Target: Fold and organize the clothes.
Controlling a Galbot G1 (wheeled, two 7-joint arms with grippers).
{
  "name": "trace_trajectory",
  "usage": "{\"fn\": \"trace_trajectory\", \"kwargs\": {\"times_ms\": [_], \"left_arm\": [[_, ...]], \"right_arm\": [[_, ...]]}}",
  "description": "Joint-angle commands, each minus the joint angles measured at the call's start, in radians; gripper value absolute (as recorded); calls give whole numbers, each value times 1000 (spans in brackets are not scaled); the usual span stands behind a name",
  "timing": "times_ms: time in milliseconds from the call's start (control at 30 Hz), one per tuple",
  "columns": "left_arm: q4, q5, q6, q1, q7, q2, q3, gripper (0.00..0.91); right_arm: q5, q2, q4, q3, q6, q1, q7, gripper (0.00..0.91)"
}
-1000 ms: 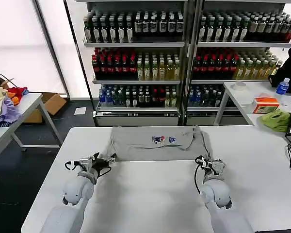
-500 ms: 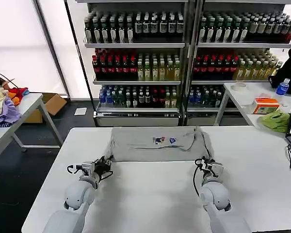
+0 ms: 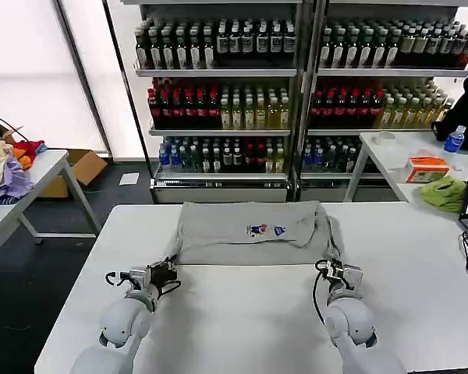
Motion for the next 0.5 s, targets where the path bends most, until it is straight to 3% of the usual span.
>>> {"fn": "trace_trajectory", "kwargs": {"times_ms": [33,267,500], "left_arm": [[-222,-6,-1,125,-5,36,-49,10],[-374,1,-19,293,-7,42,-92,10],[-466,72,-58,493,-4,74,-115,10]], "right_arm": [[29,-1,176,8,-3,-49,38,0],[43,4,299,32,15,-187,74,0],[16,-45,410,46,64,-433,111,0]]}}
